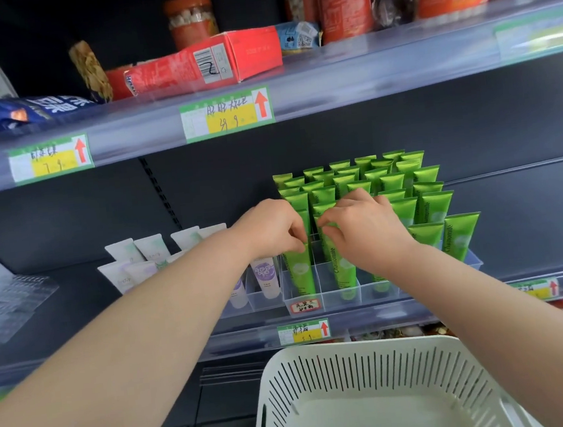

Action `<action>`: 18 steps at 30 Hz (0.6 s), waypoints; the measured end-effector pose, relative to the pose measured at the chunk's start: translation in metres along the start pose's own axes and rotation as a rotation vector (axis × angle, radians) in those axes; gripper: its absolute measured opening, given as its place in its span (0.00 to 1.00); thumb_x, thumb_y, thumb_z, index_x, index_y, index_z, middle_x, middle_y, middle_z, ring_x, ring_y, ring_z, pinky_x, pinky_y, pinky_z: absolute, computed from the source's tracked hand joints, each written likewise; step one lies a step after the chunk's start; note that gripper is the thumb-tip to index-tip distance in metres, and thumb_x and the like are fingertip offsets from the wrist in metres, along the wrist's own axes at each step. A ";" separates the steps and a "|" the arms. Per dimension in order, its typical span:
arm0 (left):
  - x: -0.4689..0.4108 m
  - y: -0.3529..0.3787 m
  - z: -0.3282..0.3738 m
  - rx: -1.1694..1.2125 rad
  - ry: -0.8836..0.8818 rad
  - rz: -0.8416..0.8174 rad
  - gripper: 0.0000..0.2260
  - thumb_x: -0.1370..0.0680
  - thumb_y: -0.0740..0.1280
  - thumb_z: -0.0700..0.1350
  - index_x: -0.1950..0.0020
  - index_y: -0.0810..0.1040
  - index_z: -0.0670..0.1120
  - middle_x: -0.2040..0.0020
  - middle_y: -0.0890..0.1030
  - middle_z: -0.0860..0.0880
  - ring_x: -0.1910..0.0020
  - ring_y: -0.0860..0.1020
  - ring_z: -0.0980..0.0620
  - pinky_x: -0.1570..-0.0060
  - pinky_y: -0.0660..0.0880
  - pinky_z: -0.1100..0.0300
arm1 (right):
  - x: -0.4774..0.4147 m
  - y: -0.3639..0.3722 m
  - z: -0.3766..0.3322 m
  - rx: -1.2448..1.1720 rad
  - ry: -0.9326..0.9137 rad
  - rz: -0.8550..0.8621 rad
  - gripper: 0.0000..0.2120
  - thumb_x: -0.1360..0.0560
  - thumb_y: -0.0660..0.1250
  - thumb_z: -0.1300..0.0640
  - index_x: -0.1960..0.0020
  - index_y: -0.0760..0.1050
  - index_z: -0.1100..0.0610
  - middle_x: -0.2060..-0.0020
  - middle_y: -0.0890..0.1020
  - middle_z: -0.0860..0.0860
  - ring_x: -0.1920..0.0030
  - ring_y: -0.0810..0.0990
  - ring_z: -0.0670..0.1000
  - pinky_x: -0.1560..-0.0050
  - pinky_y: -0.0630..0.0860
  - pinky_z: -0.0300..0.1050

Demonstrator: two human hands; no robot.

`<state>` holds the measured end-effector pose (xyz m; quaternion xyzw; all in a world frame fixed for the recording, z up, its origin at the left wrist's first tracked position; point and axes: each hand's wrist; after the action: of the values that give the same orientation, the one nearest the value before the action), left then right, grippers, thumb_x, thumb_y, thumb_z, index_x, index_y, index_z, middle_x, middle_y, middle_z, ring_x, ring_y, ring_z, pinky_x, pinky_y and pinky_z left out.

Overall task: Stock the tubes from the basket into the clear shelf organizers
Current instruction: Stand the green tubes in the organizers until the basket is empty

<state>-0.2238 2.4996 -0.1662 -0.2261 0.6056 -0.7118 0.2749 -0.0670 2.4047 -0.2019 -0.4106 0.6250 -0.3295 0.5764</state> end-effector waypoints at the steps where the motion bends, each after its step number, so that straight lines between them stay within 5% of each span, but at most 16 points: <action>1: 0.001 -0.001 0.000 -0.027 -0.001 0.013 0.06 0.29 0.74 0.49 0.54 0.85 0.52 0.65 0.77 0.63 0.60 0.77 0.61 0.58 0.73 0.63 | 0.000 -0.001 -0.001 0.005 -0.001 -0.001 0.13 0.21 0.57 0.52 0.45 0.79 0.48 0.48 0.81 0.46 0.40 0.69 0.53 0.50 0.64 0.51; 13: 0.000 0.007 0.007 -0.024 -0.051 0.053 0.04 0.29 0.73 0.50 0.55 0.85 0.53 0.66 0.76 0.62 0.59 0.77 0.58 0.65 0.68 0.64 | 0.003 0.004 0.003 0.013 0.015 -0.064 0.12 0.21 0.57 0.50 0.43 0.77 0.46 0.46 0.80 0.47 0.40 0.68 0.53 0.47 0.65 0.53; 18: -0.005 0.002 0.006 0.092 -0.167 0.117 0.12 0.25 0.69 0.56 0.63 0.82 0.51 0.64 0.80 0.54 0.62 0.78 0.53 0.60 0.76 0.55 | 0.003 0.005 0.005 -0.006 0.013 -0.068 0.13 0.21 0.58 0.50 0.42 0.77 0.47 0.46 0.80 0.47 0.40 0.68 0.53 0.48 0.65 0.53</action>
<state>-0.2159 2.4983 -0.1669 -0.2361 0.5596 -0.7001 0.3755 -0.0627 2.4043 -0.2082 -0.4311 0.6152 -0.3497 0.5598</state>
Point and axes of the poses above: each hand's wrist, its own x-axis away from the middle knuckle, its own y-axis out of the palm, z = x × y
